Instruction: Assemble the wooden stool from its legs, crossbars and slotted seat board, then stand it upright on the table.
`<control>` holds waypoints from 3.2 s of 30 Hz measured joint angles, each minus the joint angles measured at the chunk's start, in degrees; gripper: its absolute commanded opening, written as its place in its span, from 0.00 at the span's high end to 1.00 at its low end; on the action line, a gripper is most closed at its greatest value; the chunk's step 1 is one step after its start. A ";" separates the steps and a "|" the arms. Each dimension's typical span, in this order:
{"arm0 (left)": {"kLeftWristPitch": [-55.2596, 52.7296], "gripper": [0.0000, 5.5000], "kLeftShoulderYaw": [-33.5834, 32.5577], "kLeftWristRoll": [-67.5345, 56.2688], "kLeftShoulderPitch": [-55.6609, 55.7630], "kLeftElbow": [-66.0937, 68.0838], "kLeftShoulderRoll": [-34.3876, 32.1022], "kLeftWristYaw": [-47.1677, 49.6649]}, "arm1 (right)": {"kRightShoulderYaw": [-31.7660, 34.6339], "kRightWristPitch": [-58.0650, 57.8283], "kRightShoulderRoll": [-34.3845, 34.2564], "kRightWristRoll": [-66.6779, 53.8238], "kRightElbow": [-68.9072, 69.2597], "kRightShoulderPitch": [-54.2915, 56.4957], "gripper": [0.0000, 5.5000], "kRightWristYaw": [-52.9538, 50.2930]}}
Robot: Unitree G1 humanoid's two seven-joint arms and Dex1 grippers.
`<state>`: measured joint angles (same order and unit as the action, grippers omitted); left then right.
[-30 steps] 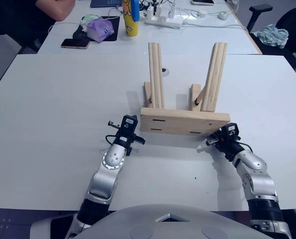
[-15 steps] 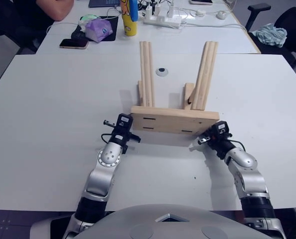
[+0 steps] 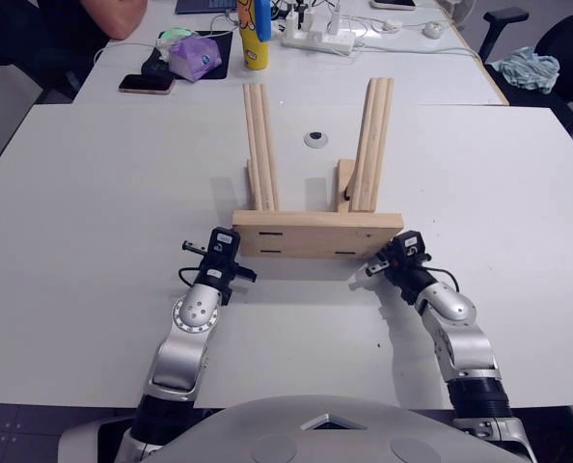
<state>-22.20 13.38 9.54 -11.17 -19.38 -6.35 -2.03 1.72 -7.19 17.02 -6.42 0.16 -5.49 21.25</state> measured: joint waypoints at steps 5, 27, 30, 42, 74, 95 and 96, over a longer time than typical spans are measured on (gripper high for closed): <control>0.99 0.99 -1.81 0.38 -2.36 -0.19 -0.49 1.12 | 1.79 0.48 0.13 0.34 0.38 -0.12 1.00 -1.25; -5.78 0.99 -0.98 -2.69 2.47 2.88 1.02 -4.46 | -2.38 -4.08 0.10 0.76 3.54 -3.18 1.00 1.08; -6.73 0.99 -1.13 -3.27 2.46 2.88 1.21 -4.63 | -2.43 -4.66 0.06 0.68 4.20 -3.50 1.00 1.08; -13.82 0.99 -3.47 -5.29 2.83 -9.27 2.52 -3.25 | 0.00 -19.56 0.16 -8.06 17.70 -2.15 1.00 0.98; -27.95 0.99 -11.04 -5.62 19.89 -20.39 2.56 -2.51 | 5.11 -34.98 -2.70 -13.42 28.40 16.00 1.00 -4.72; -32.70 0.99 -18.67 -13.03 30.83 -17.24 5.76 -2.67 | 13.94 -46.50 -8.88 -22.27 28.36 26.62 1.00 -13.36; -33.03 0.99 -19.14 -13.32 31.31 -17.01 6.07 -2.66 | 14.40 -47.39 -9.27 -22.82 28.36 27.21 1.00 -14.22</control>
<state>-55.24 -5.76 -3.78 20.14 -36.38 -0.28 -4.70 16.12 -54.58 7.75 -29.24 28.52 21.72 7.03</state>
